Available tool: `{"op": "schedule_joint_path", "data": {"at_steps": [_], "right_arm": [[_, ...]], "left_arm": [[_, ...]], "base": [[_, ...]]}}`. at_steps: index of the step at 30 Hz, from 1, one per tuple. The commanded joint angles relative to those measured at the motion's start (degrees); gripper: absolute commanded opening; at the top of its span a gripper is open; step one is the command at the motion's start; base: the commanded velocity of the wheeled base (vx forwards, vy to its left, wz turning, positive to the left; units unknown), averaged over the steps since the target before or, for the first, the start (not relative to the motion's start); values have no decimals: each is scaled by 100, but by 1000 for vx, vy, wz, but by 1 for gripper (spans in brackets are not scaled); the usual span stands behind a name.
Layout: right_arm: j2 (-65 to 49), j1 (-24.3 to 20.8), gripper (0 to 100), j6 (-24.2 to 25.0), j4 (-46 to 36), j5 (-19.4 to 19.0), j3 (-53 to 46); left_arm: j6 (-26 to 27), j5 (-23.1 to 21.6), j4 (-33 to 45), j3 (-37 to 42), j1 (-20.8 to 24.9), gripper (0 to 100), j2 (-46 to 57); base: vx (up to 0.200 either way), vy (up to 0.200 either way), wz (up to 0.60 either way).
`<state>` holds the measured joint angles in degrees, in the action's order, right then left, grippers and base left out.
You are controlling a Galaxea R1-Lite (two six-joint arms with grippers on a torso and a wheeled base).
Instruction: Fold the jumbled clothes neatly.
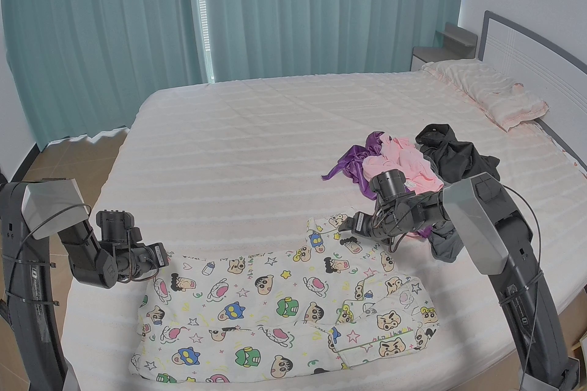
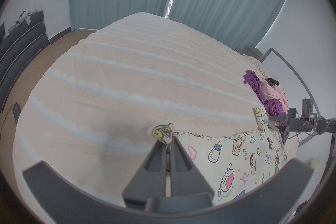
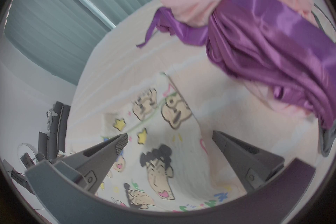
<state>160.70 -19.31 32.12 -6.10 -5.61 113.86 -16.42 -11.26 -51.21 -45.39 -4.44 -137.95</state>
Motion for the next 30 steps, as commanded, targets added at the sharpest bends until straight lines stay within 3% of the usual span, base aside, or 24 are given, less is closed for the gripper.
{"op": "schedule_joint_path", "data": {"at_steps": [1,2,3,18,30], "right_arm": [[331,-64,100,13,-331,-2,73],[322,-64,100,5,-392,-2,73],[322,-64,0,-4,-445,-11,73],[234,33,0,84,-419,-46,73],[-135,103,0,383,-463,-441,73]], "left_arm": [[-1,1,-3,3,4,0,14],[-1,1,-3,-5,4,0,22],[-1,1,-3,-5,4,0,31],[16,81,-3,21,-40,0,49],[16,98,-3,30,-40,0,49]], "base": [[0,0,0],[0,0,0],[0,0,0],[0,0,0],[0,0,0]]}}
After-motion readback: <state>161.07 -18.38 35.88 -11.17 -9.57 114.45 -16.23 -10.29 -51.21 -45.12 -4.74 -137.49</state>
